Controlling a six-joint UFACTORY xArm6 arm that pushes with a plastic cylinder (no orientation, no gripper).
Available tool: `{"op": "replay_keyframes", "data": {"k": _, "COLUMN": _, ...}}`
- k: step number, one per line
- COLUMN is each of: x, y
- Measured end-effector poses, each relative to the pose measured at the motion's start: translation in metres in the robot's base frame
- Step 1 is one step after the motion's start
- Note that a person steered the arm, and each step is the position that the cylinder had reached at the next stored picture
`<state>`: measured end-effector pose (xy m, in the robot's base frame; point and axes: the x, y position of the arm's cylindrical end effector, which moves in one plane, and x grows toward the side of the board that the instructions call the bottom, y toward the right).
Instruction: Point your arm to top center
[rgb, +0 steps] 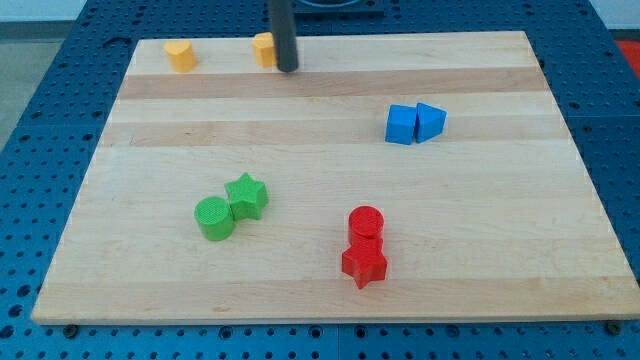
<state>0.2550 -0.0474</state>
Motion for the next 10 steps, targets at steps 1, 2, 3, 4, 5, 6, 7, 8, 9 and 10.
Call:
{"op": "replay_keyframes", "data": {"k": 1, "x": 0.000, "y": 0.018}}
{"op": "replay_keyframes", "data": {"k": 2, "x": -0.004, "y": 0.018}}
{"op": "replay_keyframes", "data": {"k": 3, "x": -0.024, "y": 0.020}}
{"op": "replay_keyframes", "data": {"k": 4, "x": -0.029, "y": 0.020}}
{"op": "replay_keyframes", "data": {"k": 5, "x": -0.035, "y": 0.027}}
{"op": "replay_keyframes", "data": {"k": 6, "x": -0.035, "y": 0.035}}
{"op": "replay_keyframes", "data": {"k": 7, "x": -0.035, "y": 0.041}}
{"op": "replay_keyframes", "data": {"k": 8, "x": -0.035, "y": 0.046}}
{"op": "replay_keyframes", "data": {"k": 9, "x": -0.035, "y": 0.048}}
{"op": "replay_keyframes", "data": {"k": 10, "x": -0.035, "y": 0.048}}
